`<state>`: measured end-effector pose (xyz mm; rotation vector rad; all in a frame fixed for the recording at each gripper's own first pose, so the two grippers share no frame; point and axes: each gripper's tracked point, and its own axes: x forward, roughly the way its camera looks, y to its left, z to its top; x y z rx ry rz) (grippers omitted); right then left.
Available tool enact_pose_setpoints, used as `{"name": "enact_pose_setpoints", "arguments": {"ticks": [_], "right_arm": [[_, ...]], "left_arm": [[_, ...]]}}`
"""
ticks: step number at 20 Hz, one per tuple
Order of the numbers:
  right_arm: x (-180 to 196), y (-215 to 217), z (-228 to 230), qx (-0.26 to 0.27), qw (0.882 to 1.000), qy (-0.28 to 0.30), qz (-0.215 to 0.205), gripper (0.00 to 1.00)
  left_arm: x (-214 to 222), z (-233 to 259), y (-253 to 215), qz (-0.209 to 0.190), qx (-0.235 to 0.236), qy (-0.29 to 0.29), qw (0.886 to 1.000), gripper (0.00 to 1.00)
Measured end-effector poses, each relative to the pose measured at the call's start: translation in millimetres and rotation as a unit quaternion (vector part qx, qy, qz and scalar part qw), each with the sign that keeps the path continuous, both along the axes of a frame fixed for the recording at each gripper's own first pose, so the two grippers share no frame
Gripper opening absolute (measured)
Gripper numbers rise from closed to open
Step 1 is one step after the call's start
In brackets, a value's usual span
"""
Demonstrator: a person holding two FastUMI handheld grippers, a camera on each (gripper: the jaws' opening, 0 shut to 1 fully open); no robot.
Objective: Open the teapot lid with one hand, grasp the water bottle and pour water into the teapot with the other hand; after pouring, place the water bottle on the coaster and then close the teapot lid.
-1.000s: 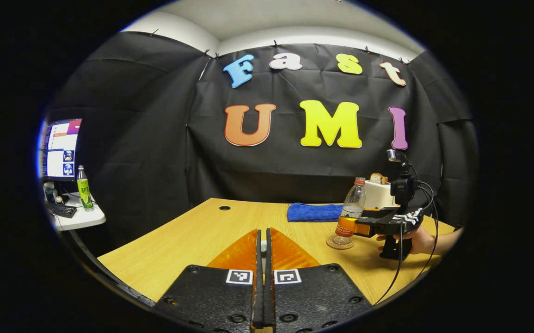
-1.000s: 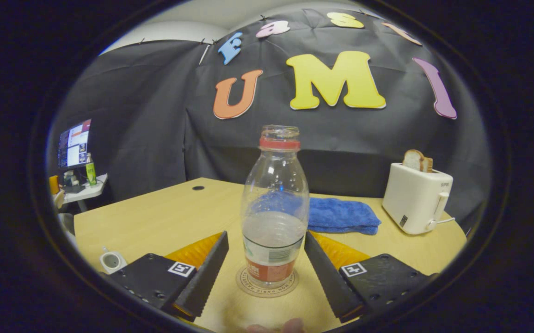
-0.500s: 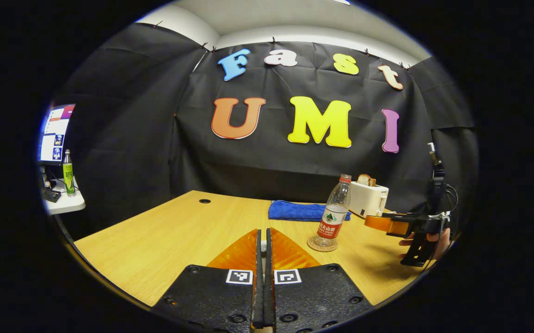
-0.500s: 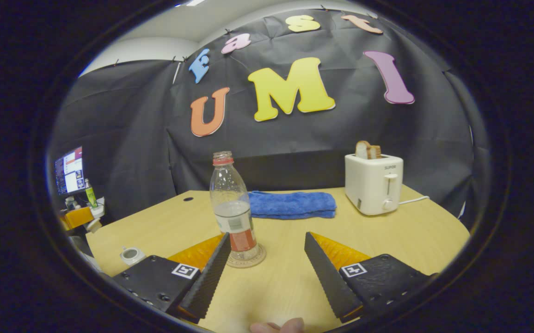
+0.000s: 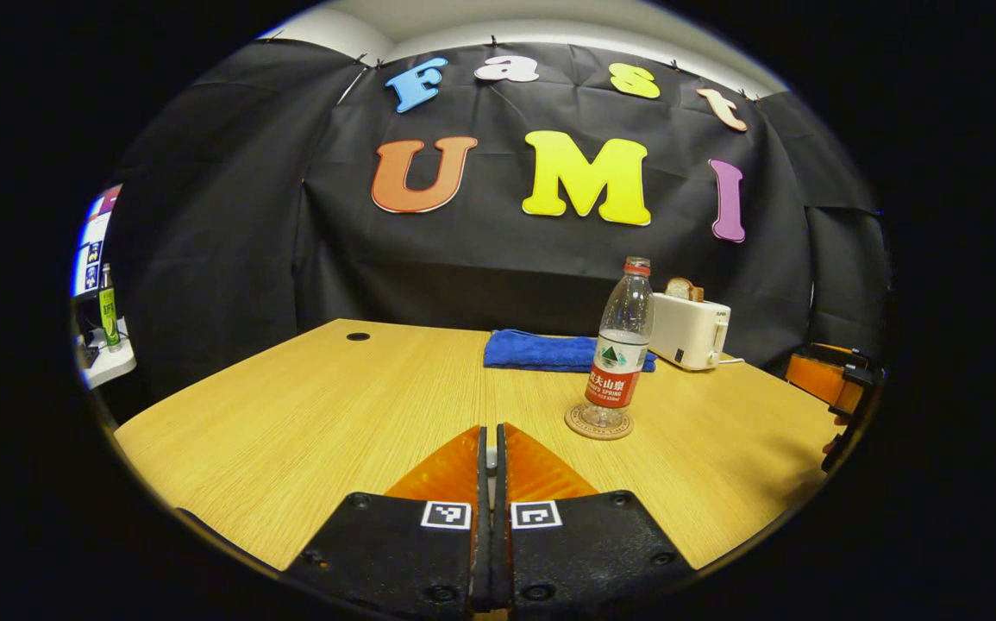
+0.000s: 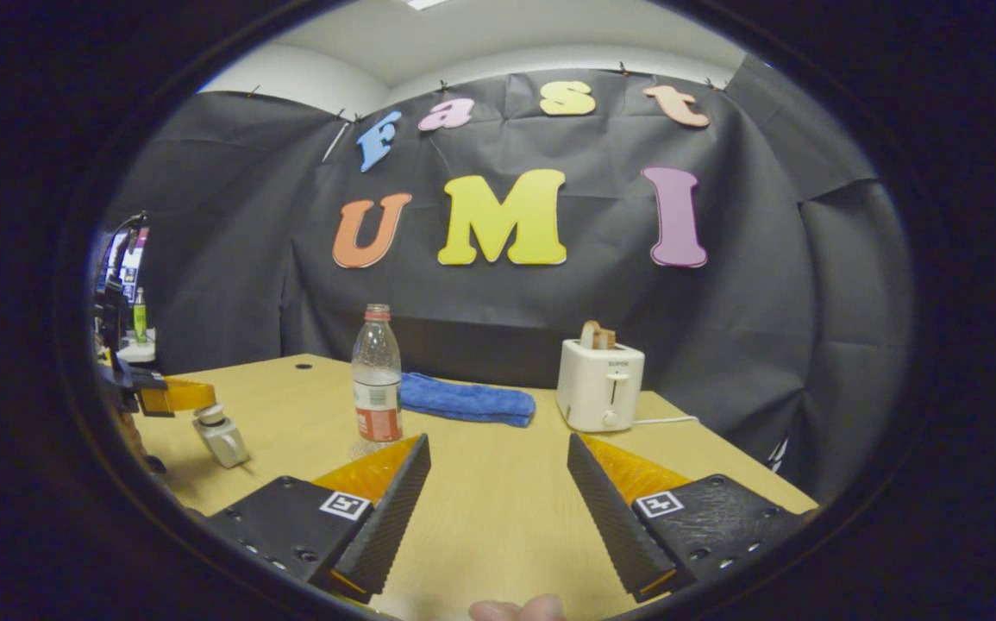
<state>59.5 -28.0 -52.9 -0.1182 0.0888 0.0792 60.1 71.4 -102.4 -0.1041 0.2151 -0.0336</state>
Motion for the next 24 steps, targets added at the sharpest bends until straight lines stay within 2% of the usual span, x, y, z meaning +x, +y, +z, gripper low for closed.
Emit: {"name": "enact_pose_setpoints", "arguments": {"ticks": [6,12,13,14,16,18,23,24], "right_arm": [[-6,-3,-2,0.005,1.0,-0.002,-0.005,0.96],[-17,1,6,0.011,1.0,-0.017,-0.005,0.96],[-19,1,9,0.012,1.0,-0.021,-0.005,0.96],[-21,1,12,0.015,1.0,-0.023,-0.004,0.96],[-23,2,18,0.029,0.999,-0.029,-0.005,0.96],[-26,0,27,0.039,0.998,-0.039,-0.015,0.96],[-38,-2,58,0.068,0.995,-0.061,-0.036,0.96],[-42,0,63,0.074,0.994,-0.065,-0.038,0.93]], "left_arm": [[-2,-4,0,0.008,0.004,0.005,1.0,0.03],[-4,-5,2,0.024,-0.004,0.011,1.0,0.09],[-5,1,5,0.03,0.0,0.004,1.0,0.23],[-6,8,6,0.038,0.006,-0.002,0.999,0.3],[-12,27,18,0.071,0.02,-0.017,0.997,1.0],[-18,59,15,0.083,0.014,-0.048,0.995,0.96],[-38,133,-27,0.068,0.025,-0.118,0.99,0.96],[-43,140,-36,0.064,0.03,-0.126,0.989,0.96]]}}
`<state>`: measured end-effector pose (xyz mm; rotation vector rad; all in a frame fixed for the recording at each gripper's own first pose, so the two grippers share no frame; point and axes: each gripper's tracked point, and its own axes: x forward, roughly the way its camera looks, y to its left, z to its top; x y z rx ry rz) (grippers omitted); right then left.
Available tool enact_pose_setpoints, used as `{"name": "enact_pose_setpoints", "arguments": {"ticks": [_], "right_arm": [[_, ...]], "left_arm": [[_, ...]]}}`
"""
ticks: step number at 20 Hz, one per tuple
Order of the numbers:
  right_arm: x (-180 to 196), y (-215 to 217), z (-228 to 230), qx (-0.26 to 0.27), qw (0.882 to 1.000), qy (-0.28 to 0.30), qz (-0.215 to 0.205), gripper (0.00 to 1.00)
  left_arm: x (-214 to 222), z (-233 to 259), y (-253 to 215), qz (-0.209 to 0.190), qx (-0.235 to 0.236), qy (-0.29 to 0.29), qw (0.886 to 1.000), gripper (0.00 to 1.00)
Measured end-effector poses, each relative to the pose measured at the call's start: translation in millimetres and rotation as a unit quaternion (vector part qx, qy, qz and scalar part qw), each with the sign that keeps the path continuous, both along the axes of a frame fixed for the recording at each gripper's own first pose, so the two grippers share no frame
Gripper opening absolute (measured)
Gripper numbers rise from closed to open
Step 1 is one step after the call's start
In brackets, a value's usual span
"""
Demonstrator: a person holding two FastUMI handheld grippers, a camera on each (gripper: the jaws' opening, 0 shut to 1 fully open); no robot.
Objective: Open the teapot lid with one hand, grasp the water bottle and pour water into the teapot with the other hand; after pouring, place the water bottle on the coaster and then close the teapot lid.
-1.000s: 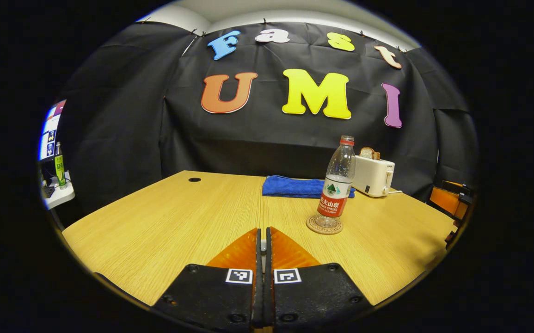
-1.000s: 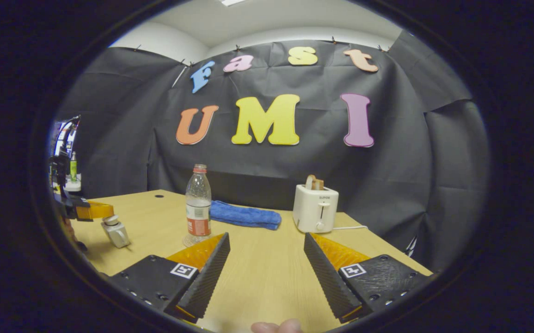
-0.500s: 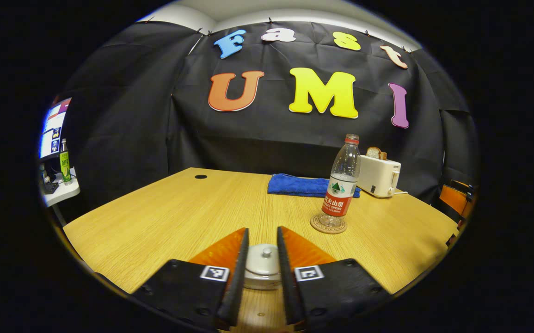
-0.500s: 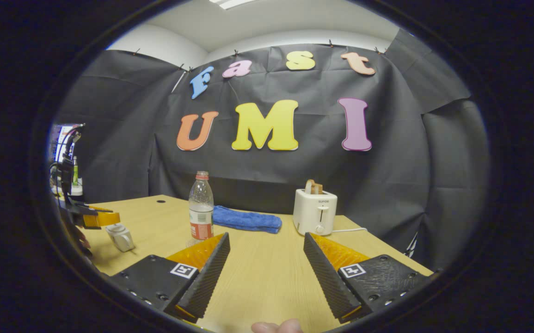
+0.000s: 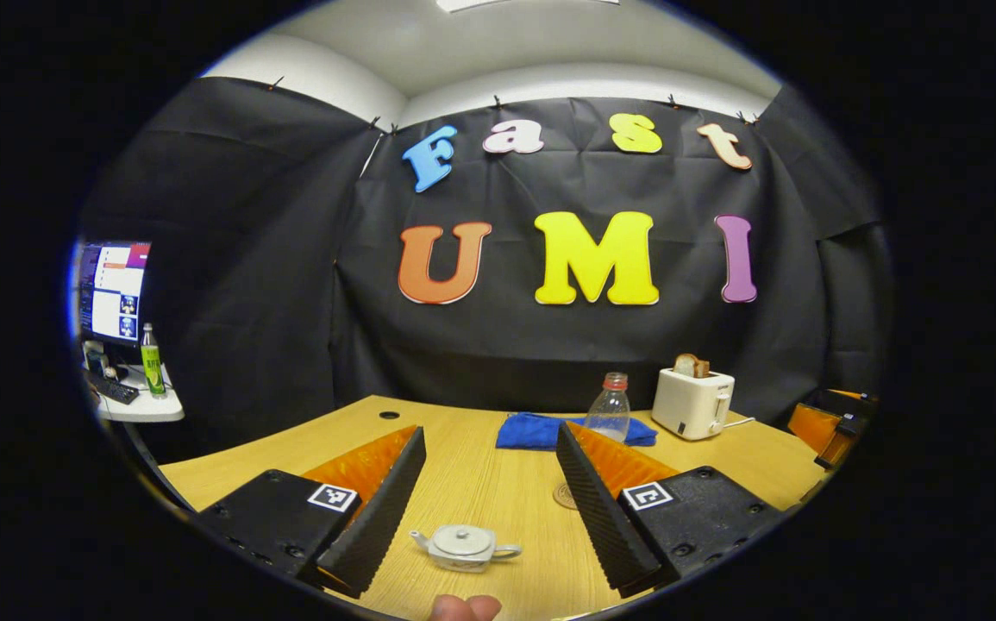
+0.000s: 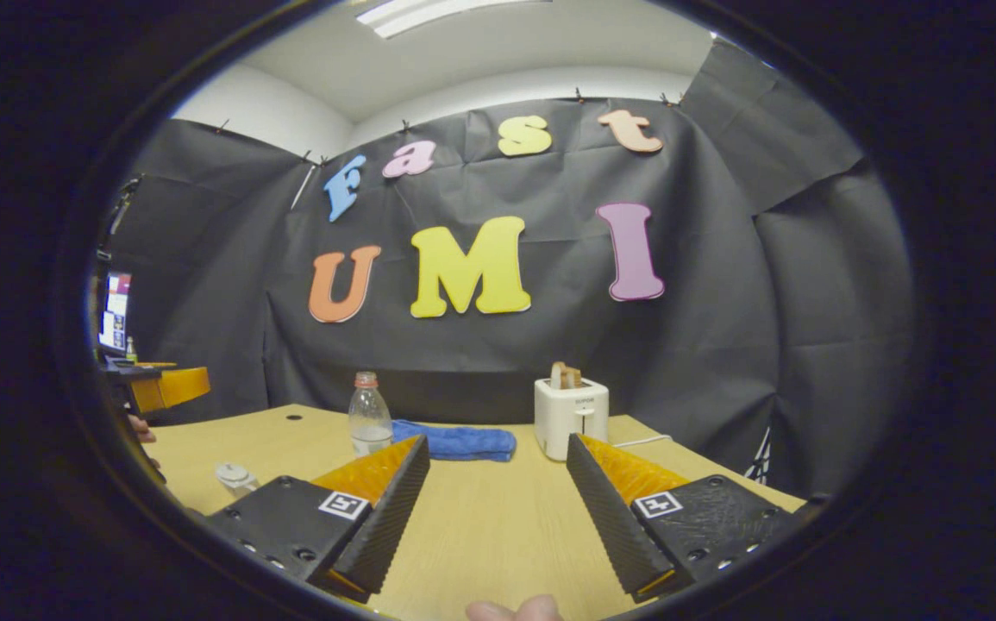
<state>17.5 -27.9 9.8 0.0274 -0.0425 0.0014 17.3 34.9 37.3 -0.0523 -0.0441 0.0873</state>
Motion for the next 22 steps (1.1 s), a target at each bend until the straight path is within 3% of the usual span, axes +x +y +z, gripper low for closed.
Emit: {"name": "enact_pose_setpoints", "arguments": {"ticks": [3,4,6,14,15,16,22], "right_arm": [[-14,10,0,-0.008,1.0,-0.006,0.0,0.95],[-19,14,-2,-0.014,1.0,-0.014,0.002,0.92],[-26,20,-7,-0.027,1.0,-0.013,0.0,0.95],[-37,34,-10,-0.04,0.999,-0.009,0.0,0.92],[-39,33,-11,-0.043,0.999,-0.006,-0.002,0.96],[-39,33,-11,-0.046,0.999,-0.003,-0.005,0.96],[-37,33,-16,-0.044,0.999,0.01,-0.014,0.99]], "left_arm": [[-16,-2,-29,-0.014,0.022,-0.008,1.0,0.95],[-20,-3,-35,-0.017,0.03,-0.014,0.999,0.95],[-26,-6,-41,-0.019,0.028,-0.017,0.999,0.95],[-36,-6,-46,-0.03,0.021,-0.02,0.999,0.96],[-35,-8,-46,-0.03,0.023,-0.018,0.999,1.0],[-34,-10,-46,-0.03,0.026,-0.015,0.999,0.95],[-31,-12,-44,-0.031,0.029,-0.013,0.999,0.96]]}}
